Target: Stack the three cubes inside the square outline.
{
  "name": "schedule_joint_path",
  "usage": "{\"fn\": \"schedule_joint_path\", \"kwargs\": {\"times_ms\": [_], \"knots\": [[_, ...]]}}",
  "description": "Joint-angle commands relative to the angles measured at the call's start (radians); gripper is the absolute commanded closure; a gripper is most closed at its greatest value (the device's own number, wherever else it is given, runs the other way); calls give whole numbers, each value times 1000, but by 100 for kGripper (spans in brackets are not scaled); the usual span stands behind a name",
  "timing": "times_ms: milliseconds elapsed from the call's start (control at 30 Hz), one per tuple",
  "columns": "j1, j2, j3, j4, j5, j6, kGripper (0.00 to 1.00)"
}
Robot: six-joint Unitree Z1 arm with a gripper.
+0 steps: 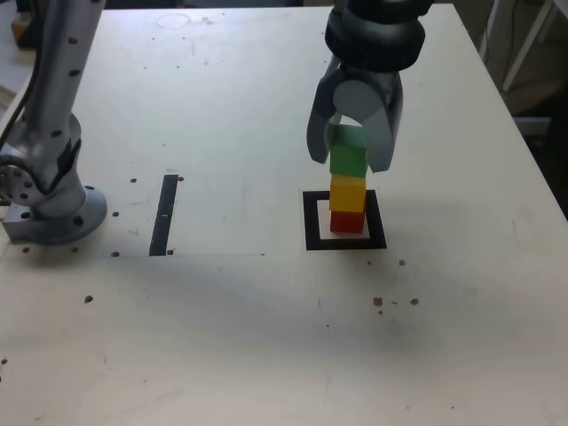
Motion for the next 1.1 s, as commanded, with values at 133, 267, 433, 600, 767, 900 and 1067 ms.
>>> {"fn": "schedule_joint_path", "kwargs": {"times_ms": [133, 267, 433, 600, 767, 900, 1067], "knots": [[7, 12, 2, -14, -5, 18, 49], [13, 14, 12, -30, -15, 35, 10], [21, 14, 30, -34, -22, 38, 1], [29, 14, 44, -33, -30, 39, 1], [31, -2, 43, -32, -21, 41, 1], [31, -46, 52, -29, 0, 41, 0], [31, -132, 96, -22, 16, 39, 0]]}}
